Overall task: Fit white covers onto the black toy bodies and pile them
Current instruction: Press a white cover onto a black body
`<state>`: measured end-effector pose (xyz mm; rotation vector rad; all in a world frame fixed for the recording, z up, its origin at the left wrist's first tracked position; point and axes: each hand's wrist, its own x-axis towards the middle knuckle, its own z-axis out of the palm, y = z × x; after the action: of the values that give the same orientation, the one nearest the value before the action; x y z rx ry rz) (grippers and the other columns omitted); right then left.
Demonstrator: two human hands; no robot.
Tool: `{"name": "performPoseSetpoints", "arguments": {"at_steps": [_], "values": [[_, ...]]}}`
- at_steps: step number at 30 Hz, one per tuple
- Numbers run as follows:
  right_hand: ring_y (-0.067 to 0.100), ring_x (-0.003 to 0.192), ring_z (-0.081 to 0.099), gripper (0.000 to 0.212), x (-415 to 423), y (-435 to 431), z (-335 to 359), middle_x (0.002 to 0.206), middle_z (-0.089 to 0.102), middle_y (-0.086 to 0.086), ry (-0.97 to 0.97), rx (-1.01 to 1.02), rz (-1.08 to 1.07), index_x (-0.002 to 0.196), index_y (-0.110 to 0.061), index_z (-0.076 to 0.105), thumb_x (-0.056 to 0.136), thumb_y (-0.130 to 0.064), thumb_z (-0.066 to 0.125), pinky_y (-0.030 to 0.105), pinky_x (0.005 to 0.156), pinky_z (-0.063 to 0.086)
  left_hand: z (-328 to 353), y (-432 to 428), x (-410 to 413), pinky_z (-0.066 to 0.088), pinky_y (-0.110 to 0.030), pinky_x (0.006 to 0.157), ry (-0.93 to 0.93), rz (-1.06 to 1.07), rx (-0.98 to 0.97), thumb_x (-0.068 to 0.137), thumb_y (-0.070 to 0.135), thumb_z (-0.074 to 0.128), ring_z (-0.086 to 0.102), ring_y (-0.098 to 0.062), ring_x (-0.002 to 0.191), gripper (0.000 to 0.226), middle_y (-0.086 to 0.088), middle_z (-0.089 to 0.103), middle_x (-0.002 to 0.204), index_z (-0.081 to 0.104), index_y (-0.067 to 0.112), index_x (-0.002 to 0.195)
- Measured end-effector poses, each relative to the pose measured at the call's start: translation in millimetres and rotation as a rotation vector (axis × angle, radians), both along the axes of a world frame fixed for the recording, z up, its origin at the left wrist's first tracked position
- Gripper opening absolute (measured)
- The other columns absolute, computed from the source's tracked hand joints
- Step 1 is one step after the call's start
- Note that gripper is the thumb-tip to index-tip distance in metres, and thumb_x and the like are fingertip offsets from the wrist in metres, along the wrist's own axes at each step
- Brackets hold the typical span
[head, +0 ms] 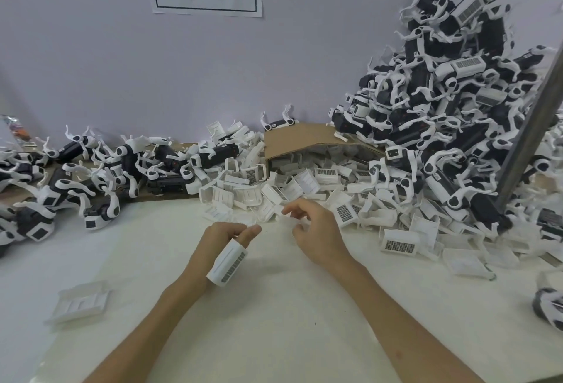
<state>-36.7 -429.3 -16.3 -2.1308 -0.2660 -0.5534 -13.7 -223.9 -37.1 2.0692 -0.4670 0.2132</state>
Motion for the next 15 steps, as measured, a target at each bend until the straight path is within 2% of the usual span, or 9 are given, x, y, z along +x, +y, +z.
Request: {"name": "performPoseSetpoints", "arguments": {"at_steps": [4,6,8,10,12,15], "values": [[0.002,0.078,0.049,0.042,-1,0,0,0.083,0.05,-0.016,-0.031,-0.012,0.007,0.095,-0.013,0.07,0.077,0.017,0.048,0.01,0.071,0.039,14,0,-7,0.043,-0.011,0.055,0.047,0.01,-0.108,0.087,0.052,0.054,0.048,-0.003,0.043,0.053,0.01,0.052,0.043,0.056,0.014,0.051],[-0.004,0.079,0.049,0.037,-3,2,2,0.086,0.055,-0.016,-0.023,0.025,0.021,0.092,-0.011,0.069,0.077,0.017,0.051,0.009,0.071,0.038,13,1,-7,0.042,-0.01,0.054,0.077,0.026,-0.124,0.093,0.047,0.056,0.051,-0.002,0.043,0.051,0.01,0.054,0.044,0.061,0.014,0.054],[-0.003,0.083,0.054,0.03,-4,2,6,0.095,0.066,-0.01,0.021,0.084,0.045,0.089,-0.015,0.067,0.078,0.011,0.062,0.009,0.07,0.039,10,2,-5,0.041,-0.012,0.05,0.114,0.034,-0.146,0.096,0.042,0.058,0.051,-0.003,0.042,0.048,0.009,0.054,0.045,0.063,0.014,0.057],[0.001,0.074,0.054,0.03,-5,0,11,0.087,0.065,-0.02,0.103,0.166,0.123,0.087,-0.022,0.065,0.077,0.006,0.07,0.01,0.065,0.039,9,3,-4,0.04,-0.014,0.047,0.147,0.041,-0.169,0.097,0.04,0.059,0.05,-0.004,0.041,0.046,0.007,0.054,0.045,0.064,0.013,0.06],[0.0,0.063,0.045,0.022,-9,0,16,0.068,0.051,-0.025,0.182,0.239,0.234,0.089,-0.023,0.067,0.076,-0.008,0.077,0.012,0.062,0.038,8,3,-3,0.038,-0.014,0.045,0.161,0.047,-0.176,0.098,0.039,0.059,0.05,-0.004,0.04,0.045,0.007,0.054,0.045,0.064,0.013,0.062],[0.008,0.065,0.038,0.022,-15,5,22,0.068,0.038,-0.017,0.256,0.283,0.37,0.091,-0.024,0.068,0.073,-0.031,0.079,0.014,0.059,0.034,7,4,-2,0.038,-0.015,0.044,0.187,0.068,-0.217,0.099,0.035,0.06,0.049,-0.005,0.039,0.043,0.008,0.054,0.045,0.064,0.011,0.064]]}}
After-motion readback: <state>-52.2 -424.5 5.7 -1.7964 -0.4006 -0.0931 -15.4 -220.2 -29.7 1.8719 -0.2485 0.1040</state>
